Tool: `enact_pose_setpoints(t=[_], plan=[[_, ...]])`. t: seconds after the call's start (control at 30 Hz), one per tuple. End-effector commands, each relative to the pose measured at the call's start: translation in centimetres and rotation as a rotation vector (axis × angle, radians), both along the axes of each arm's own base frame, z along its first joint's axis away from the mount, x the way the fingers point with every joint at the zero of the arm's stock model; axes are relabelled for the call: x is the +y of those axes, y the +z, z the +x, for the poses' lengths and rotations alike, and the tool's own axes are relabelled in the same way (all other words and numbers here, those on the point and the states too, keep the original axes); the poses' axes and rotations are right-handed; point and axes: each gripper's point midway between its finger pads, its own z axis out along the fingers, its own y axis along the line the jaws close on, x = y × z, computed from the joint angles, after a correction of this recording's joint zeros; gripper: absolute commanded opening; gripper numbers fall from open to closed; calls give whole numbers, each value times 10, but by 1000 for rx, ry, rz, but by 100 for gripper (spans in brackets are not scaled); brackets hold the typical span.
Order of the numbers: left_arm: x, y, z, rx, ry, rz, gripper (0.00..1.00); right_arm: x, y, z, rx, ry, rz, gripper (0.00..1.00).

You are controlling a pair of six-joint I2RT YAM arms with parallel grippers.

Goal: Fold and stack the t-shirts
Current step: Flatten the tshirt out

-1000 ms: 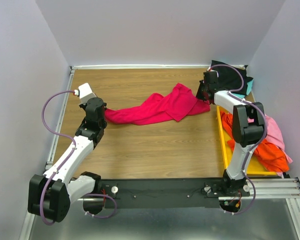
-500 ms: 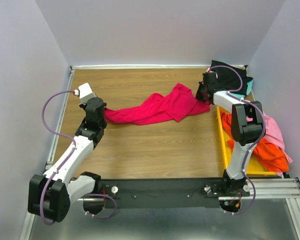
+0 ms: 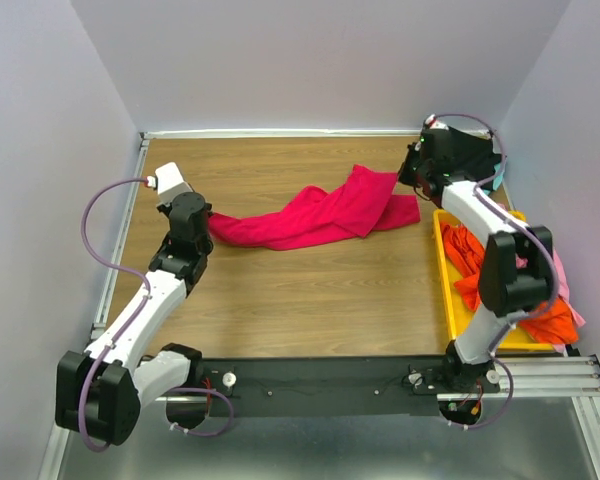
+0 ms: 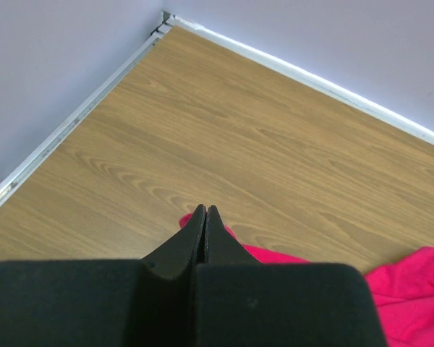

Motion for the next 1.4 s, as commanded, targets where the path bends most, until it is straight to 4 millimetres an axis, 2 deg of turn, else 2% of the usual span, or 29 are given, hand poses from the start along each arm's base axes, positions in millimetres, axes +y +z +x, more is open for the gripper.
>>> enact_pose_setpoints(t=[0.0,0.03,0.07,0.1,0.2,0.23,0.3,0.33,0.4,0.43,0.5,0.53,0.6,0.63,0.67,0.8,0.83,0.87,0.9,1.03,1.07,1.13,1.23,1.3,1.33,1.37], plan=[[3,45,1,-103,10,-11,0,7,86,-12,-182,49,47,1],[4,51,0,-116,11,-13,0,7,96,-16,-201,49,53,1],[4,56,0,-127,11,-15,0,8,112,-20,-234,56,62,0],[5,66,-1,-147,14,-17,0,6,137,-28,-287,53,70,1],[8,92,-8,-208,17,-25,0,3,178,-42,-378,52,87,1],[9,105,-11,-236,18,-25,0,1,208,-53,-444,53,97,1],[13,131,-23,-301,22,-33,0,0,237,-65,-510,58,99,1],[17,153,-35,-357,25,-42,0,2,267,-79,-579,88,113,1],[22,172,-47,-406,31,-45,0,0,299,-95,-653,97,118,0],[27,193,-63,-467,34,-55,0,-2,324,-112,-714,104,124,1],[31,212,-79,-514,31,-46,0,-1,359,-132,-797,128,132,1],[35,227,-95,-565,29,-56,0,-2,374,-143,-835,138,136,1],[37,242,-111,-616,17,-66,0,-2,412,-175,-931,171,146,1],[39,251,-123,-656,10,-76,0,-2,424,-185,-959,183,144,0],[37,257,-129,-676,-13,-77,0,-2,448,-205,-1019,203,145,1],[35,280,-155,-756,-69,-91,0,-5,480,-243,-1092,234,133,1],[36,290,-167,-790,-79,-99,0,-7,494,-258,-1132,239,133,1],[36,295,-172,-806,-89,-101,0,-7,499,-267,-1151,244,132,1],[36,303,-181,-830,-104,-103,0,-9,514,-287,-1198,258,133,1],[39,324,-209,-911,-131,-109,0,-11,540,-324,-1286,284,124,1],[39,327,-214,-926,-139,-109,0,-10,543,-327,-1296,292,124,1],[38,328,-216,-936,-144,-109,0,-10,545,-327,-1299,293,125,1],[33,322,-200,-911,-147,-88,0,-12,540,-310,-1270,266,122,1],[28,317,-178,-872,-142,-51,0,-14,526,-278,-1210,220,116,0],[23,305,-154,-817,-138,-31,0,-18,518,-257,-1172,177,109,1],[21,301,-143,-791,-130,-19,0,-19,509,-242,-1142,155,104,1]])
